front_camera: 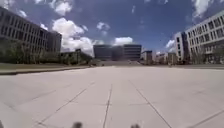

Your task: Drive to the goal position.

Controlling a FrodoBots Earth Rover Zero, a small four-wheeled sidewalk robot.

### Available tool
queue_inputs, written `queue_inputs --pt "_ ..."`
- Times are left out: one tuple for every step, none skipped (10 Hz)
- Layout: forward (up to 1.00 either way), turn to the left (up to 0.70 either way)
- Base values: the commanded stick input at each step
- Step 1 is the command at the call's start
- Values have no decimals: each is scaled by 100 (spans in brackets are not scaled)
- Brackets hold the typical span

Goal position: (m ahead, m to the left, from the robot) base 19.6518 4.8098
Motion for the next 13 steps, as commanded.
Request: queue_inputs --pt "70 0" --pt "70 0" --pt "70 0" --pt "70 0" --pt "70 0" --pt "70 0" --pt "70 0" --pt "70 0" --pt "70 0" --pt "70 0" --pt "70 0" --pt "70 0" --pt "70 0"
